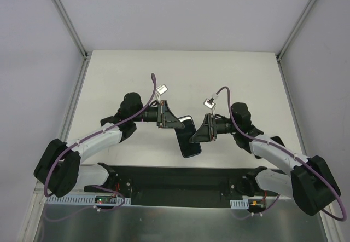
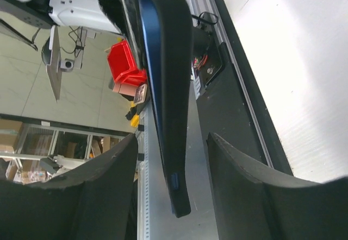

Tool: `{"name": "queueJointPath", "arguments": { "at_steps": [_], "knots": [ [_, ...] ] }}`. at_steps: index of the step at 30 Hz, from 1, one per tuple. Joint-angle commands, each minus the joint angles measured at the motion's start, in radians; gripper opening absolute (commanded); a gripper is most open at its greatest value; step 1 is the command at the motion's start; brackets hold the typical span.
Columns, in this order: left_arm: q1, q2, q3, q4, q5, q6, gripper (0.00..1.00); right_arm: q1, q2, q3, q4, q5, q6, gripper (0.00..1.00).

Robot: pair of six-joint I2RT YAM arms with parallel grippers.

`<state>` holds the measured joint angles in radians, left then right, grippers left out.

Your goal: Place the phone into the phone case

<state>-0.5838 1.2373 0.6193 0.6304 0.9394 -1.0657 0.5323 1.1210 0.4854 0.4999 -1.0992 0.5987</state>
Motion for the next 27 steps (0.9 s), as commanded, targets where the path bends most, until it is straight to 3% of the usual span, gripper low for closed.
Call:
{"name": "queueJointPath", "arguments": {
  "at_steps": [1,5,11,15,21,23,27],
  "knots": [
    [-0.010,-0.010,0.030,0.153,0.024,-0.014,0.00,0.021,-0.044,-0.062,0.294,-0.036,0.127,0.57],
    [-0.007,0.005,0.036,0.175,0.038,0.016,0.00,0.032,-0.043,-0.132,0.439,-0.030,0.220,0.56],
    [-0.007,0.079,0.072,0.247,0.096,-0.010,0.00,0.038,-0.032,-0.174,0.546,-0.022,0.273,0.43],
    [-0.002,0.099,0.077,0.249,0.101,0.003,0.00,0.038,-0.041,-0.179,0.539,-0.025,0.266,0.39],
    [0.018,0.103,0.066,0.253,0.096,0.003,0.00,0.038,-0.058,-0.199,0.511,-0.027,0.250,0.41],
    [0.018,0.102,0.069,0.250,0.104,0.004,0.00,0.035,-0.073,-0.205,0.506,-0.025,0.248,0.37],
    [0.030,0.096,0.066,0.242,0.105,0.003,0.00,0.038,-0.105,-0.196,0.369,-0.008,0.172,0.33]
  ]
}}
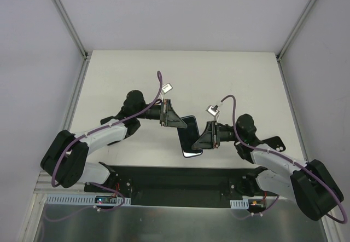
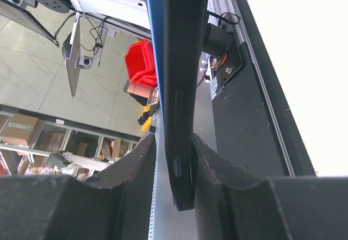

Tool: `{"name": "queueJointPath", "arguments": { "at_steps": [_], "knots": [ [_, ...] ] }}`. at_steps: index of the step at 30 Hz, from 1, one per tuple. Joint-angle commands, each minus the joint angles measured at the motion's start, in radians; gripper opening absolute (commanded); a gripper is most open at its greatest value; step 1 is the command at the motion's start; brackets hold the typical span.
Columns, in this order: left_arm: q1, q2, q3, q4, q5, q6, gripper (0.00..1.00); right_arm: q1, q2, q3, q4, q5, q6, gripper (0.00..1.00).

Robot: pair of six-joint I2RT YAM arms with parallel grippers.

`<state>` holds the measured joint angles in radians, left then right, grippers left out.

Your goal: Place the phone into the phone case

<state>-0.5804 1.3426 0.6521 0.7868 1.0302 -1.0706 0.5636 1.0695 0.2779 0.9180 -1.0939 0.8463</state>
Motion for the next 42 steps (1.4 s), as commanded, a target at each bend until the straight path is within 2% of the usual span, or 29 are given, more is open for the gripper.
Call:
{"name": "queueJointPath", "arguments": {
  "at_steps": [1,7,10,11,12,14,16,19,30,32,36,37,40,42],
  "knots": [
    [0.027,-0.010,0.035,0.081,0.018,0.008,0.00,0.007,-0.062,0.015,-0.071,-0.011,-0.091,0.33],
    [0.034,-0.034,0.040,0.028,0.025,0.034,0.00,0.009,-0.101,0.037,-0.152,-0.003,-0.125,0.33],
    [0.037,-0.049,0.043,0.002,0.024,0.046,0.00,0.007,-0.115,0.056,-0.214,0.002,-0.156,0.21],
    [0.037,-0.052,0.047,-0.003,0.027,0.046,0.02,0.007,-0.120,0.061,-0.226,0.006,-0.159,0.11],
    [0.037,-0.056,0.050,-0.007,0.024,0.044,0.05,0.007,-0.120,0.067,-0.246,0.009,-0.165,0.07],
    [0.037,-0.063,0.052,-0.020,0.022,0.044,0.17,0.005,-0.126,0.083,-0.258,0.023,-0.168,0.02],
    [0.037,-0.075,0.043,-0.024,0.021,0.043,0.30,0.007,-0.135,0.099,-0.271,0.043,-0.170,0.02],
    [0.036,-0.095,0.014,-0.017,0.005,0.032,0.40,0.007,-0.152,0.131,-0.320,0.071,-0.185,0.02],
    [0.014,-0.102,-0.080,0.165,-0.028,-0.074,0.53,0.009,-0.158,0.205,-0.373,0.143,-0.227,0.02],
    [0.008,-0.089,-0.085,0.199,-0.036,-0.103,0.53,0.013,-0.151,0.210,-0.375,0.141,-0.225,0.02],
    [-0.001,-0.053,-0.086,0.307,-0.045,-0.164,0.43,0.025,-0.149,0.213,-0.375,0.141,-0.223,0.05],
    [-0.004,-0.034,-0.088,0.351,-0.041,-0.178,0.33,0.025,-0.149,0.211,-0.377,0.141,-0.217,0.09],
    [-0.009,-0.001,-0.095,0.417,-0.035,-0.230,0.17,0.025,-0.158,0.205,-0.387,0.150,-0.217,0.20],
    [-0.009,0.012,-0.100,0.469,-0.027,-0.261,0.11,0.025,-0.169,0.205,-0.410,0.161,-0.223,0.28]
  ]
}}
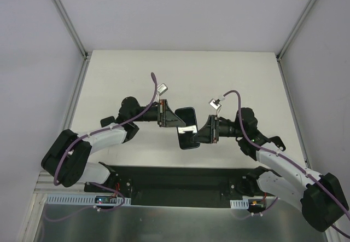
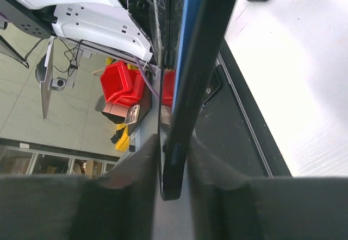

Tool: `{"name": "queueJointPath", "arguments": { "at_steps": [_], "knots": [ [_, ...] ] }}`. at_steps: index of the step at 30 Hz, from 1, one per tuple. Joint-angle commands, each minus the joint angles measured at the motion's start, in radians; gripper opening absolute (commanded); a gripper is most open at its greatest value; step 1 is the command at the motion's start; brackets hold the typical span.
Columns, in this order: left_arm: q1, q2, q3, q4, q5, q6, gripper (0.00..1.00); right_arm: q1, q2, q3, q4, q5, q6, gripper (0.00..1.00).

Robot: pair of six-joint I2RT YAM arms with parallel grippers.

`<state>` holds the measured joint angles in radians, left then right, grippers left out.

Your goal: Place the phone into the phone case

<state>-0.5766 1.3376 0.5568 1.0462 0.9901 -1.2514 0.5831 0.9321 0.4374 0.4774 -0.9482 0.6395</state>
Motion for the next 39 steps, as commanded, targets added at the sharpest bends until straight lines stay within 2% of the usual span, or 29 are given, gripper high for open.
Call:
{"name": "queueJointPath", "arguments": {
  "at_steps": [1,3,6,9,14,16,25,32,34,35,36,38,39],
  "knots": [
    [-0.012,0.023,-0.008,0.221,0.016,-0.086,0.06,0.006,-0.035,0.052,0.020,0.031,-0.018,0.36],
    [-0.012,0.026,-0.008,0.230,0.033,-0.089,0.04,0.004,-0.044,0.061,-0.028,0.045,-0.040,0.46],
    [-0.012,0.005,0.002,0.180,0.061,-0.059,0.00,0.001,-0.050,0.095,-0.100,0.071,-0.075,0.65],
    [-0.012,-0.034,0.017,0.070,0.090,0.007,0.00,-0.020,-0.036,0.135,-0.151,0.089,-0.084,0.73],
    [-0.014,-0.080,0.043,-0.095,0.128,0.136,0.00,-0.092,0.017,0.193,-0.177,0.094,-0.038,0.74],
    [-0.014,-0.086,0.051,-0.155,0.140,0.165,0.00,-0.108,0.043,0.224,-0.177,0.074,-0.044,0.71],
    [-0.014,-0.075,0.061,-0.172,0.154,0.193,0.00,-0.108,0.103,0.284,-0.169,-0.038,-0.069,0.69],
    [-0.019,-0.052,0.072,-0.156,0.159,0.170,0.00,-0.097,0.100,0.248,-0.165,-0.043,-0.083,0.63],
    [-0.020,-0.048,0.075,-0.156,0.160,0.170,0.00,-0.091,0.105,0.247,-0.161,-0.043,-0.084,0.56],
    [-0.022,-0.045,0.077,-0.156,0.165,0.168,0.00,-0.089,0.105,0.248,-0.161,-0.044,-0.086,0.51],
    [-0.022,-0.037,0.080,-0.156,0.168,0.167,0.00,-0.089,0.108,0.250,-0.161,-0.044,-0.084,0.38],
    [-0.022,-0.034,0.080,-0.163,0.174,0.167,0.00,-0.089,0.108,0.250,-0.163,-0.034,-0.080,0.25],
    [-0.022,-0.032,0.084,-0.179,0.174,0.174,0.00,-0.089,0.108,0.251,-0.163,-0.029,-0.078,0.15]
  ]
}}
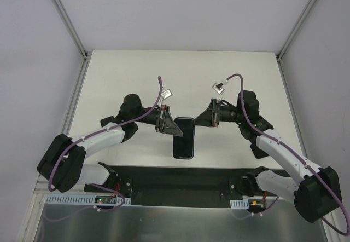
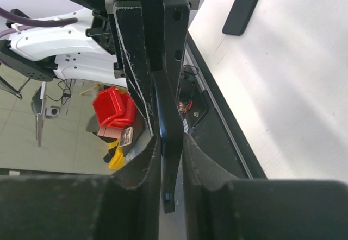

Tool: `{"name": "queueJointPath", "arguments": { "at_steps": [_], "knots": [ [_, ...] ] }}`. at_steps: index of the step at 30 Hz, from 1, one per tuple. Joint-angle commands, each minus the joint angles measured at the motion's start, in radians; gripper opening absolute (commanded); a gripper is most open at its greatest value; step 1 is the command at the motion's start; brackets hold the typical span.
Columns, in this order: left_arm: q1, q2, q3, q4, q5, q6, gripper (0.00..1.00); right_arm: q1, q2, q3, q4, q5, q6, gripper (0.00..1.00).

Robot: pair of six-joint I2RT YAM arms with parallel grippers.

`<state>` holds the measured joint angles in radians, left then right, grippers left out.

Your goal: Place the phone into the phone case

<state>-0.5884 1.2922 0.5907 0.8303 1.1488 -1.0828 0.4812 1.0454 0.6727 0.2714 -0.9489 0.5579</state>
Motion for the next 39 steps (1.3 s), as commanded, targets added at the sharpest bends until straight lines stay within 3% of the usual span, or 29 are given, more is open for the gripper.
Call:
{"name": "queueJointPath", "arguments": {
  "at_steps": [1,3,10,11,12,15,16,17,21,24,26,27,30,32,39],
  "knots": [
    [-0.010,0.016,0.057,-0.056,0.005,0.053,0.00,0.013,-0.007,0.018,0.042,-0.013,0.005,0.11],
    [-0.010,0.018,0.083,-0.176,-0.018,0.118,0.00,0.013,-0.013,0.027,0.014,0.027,-0.006,0.02],
    [-0.010,0.032,0.119,-0.328,-0.047,0.193,0.00,0.050,-0.036,0.137,-0.305,0.144,-0.217,0.02],
    [-0.011,0.033,0.123,-0.336,-0.052,0.195,0.00,0.053,-0.038,0.140,-0.308,0.142,-0.230,0.04],
    [-0.013,0.035,0.126,-0.336,-0.050,0.195,0.00,0.057,-0.039,0.140,-0.307,0.139,-0.234,0.16],
    [-0.021,0.042,0.138,-0.344,-0.047,0.195,0.00,0.065,-0.036,0.134,-0.284,0.128,-0.230,0.33],
    [-0.022,0.047,0.141,-0.352,-0.049,0.201,0.00,0.068,-0.035,0.134,-0.276,0.128,-0.228,0.33],
    [-0.024,0.051,0.144,-0.362,-0.054,0.202,0.00,0.069,-0.027,0.133,-0.276,0.130,-0.227,0.32],
    [-0.033,0.067,0.152,-0.391,-0.078,0.219,0.00,0.082,-0.013,0.140,-0.276,0.150,-0.228,0.10],
    [-0.037,0.067,0.167,-0.439,-0.109,0.244,0.00,0.085,-0.012,0.142,-0.279,0.162,-0.230,0.06],
    [-0.037,0.061,0.173,-0.447,-0.129,0.248,0.00,0.086,-0.019,0.133,-0.276,0.139,-0.228,0.15],
    [-0.037,0.058,0.185,-0.447,-0.135,0.248,0.00,0.086,-0.025,0.127,-0.275,0.109,-0.225,0.30],
    [-0.037,0.045,0.221,-0.444,-0.150,0.235,0.00,0.086,-0.056,0.061,-0.200,0.027,-0.205,0.59],
    [-0.037,0.026,0.245,-0.428,-0.153,0.207,0.00,0.086,-0.085,-0.013,-0.166,-0.008,-0.179,0.68],
    [-0.037,-0.045,0.291,-0.462,-0.196,0.199,0.00,0.092,-0.232,-0.166,-0.063,-0.076,-0.115,0.71]
  ]
}}
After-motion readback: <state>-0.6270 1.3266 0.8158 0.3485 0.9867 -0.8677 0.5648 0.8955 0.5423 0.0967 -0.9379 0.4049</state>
